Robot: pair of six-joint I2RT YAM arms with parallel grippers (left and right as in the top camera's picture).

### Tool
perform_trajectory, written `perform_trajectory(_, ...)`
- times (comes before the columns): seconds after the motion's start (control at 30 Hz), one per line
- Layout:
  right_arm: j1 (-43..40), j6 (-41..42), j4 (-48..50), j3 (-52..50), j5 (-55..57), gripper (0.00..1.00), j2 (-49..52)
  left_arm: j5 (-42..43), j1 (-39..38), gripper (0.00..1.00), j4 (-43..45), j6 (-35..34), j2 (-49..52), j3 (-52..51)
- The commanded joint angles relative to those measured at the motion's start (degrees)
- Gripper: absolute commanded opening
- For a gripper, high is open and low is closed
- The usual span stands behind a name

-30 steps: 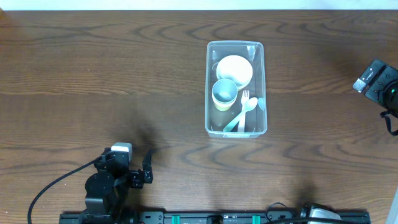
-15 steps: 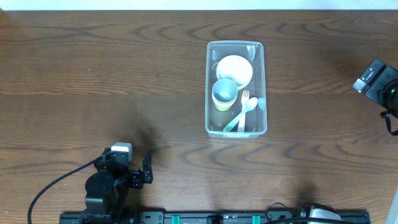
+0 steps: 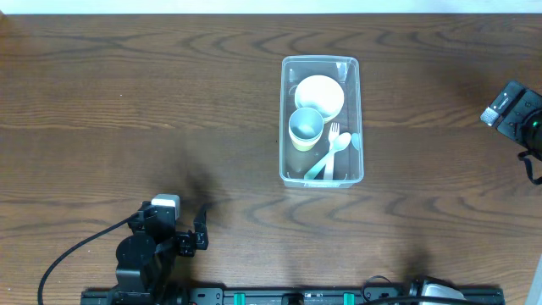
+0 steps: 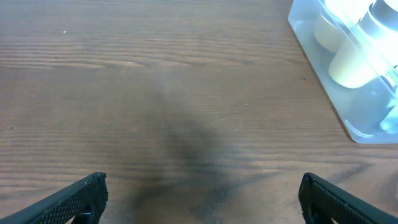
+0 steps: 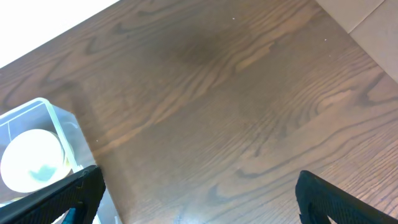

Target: Pack container

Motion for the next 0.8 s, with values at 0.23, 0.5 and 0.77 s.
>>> perform_trajectory(0.23,0.4,-0.1,-0.7,-1.4,0.9,0.99,-3.1,0.2,0.3,0.98,0.0,-0.3,-0.5,-0.3)
perform_trajectory(0.5,3.7,-1.8,1.8,-11.6,1.6,0.99,-15.3,0.2,0.3,0.98,0.0,-0.3,-0.5,-0.3)
perform_trajectory(0.77,8.1,-15.5,25.9,-42.5,-9.9,0.99,-37.0,0.2,0.3,0.98,0.0,-0.3,-0.5,-0.3)
